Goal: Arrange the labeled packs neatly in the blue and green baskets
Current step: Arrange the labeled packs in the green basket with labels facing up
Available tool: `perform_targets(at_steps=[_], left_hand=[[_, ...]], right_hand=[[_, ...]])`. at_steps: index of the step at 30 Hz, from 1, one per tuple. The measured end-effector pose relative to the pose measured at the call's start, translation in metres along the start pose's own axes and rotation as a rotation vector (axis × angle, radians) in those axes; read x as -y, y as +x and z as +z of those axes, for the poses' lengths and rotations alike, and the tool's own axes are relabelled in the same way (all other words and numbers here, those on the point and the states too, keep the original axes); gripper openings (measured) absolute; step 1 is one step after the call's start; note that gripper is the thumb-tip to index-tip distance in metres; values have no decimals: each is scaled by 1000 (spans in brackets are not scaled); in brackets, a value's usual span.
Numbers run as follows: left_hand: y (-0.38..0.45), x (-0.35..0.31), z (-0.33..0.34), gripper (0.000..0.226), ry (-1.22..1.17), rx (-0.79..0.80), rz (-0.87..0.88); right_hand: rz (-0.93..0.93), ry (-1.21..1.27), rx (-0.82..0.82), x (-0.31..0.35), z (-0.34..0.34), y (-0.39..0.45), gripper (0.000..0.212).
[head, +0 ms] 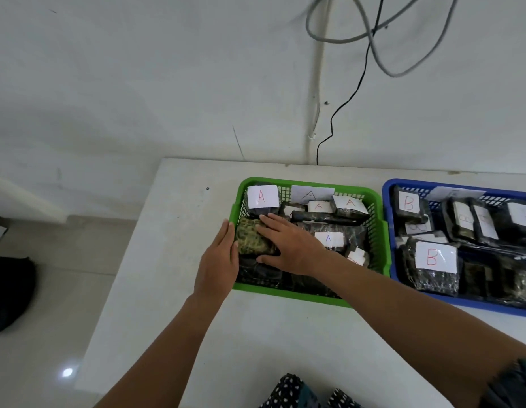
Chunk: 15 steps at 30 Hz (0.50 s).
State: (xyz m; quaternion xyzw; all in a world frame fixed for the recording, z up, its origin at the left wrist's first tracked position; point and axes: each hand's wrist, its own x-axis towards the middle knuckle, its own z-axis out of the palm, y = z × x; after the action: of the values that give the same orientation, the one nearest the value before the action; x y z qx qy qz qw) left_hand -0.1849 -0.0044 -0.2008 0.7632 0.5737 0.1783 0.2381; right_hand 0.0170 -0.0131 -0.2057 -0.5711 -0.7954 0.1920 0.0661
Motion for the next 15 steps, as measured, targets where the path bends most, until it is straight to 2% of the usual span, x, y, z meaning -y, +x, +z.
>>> perform_targets(at_steps=[4,9,13,15], left_hand=[[7,8,2,41,-79,-59,8],[19,2,-4,39,-130,-111,-8],[31,-16,-12,43,-210,-103,26],[37,-26,-15,47,-272,-69,-6]], right_hand=[[-10,3,1,-6,-2,1,64],[10,216,-226,-7,-10,0,38],[170,432,-387,-1,-22,12,25],[314,620,-401,-1,-30,16,28]])
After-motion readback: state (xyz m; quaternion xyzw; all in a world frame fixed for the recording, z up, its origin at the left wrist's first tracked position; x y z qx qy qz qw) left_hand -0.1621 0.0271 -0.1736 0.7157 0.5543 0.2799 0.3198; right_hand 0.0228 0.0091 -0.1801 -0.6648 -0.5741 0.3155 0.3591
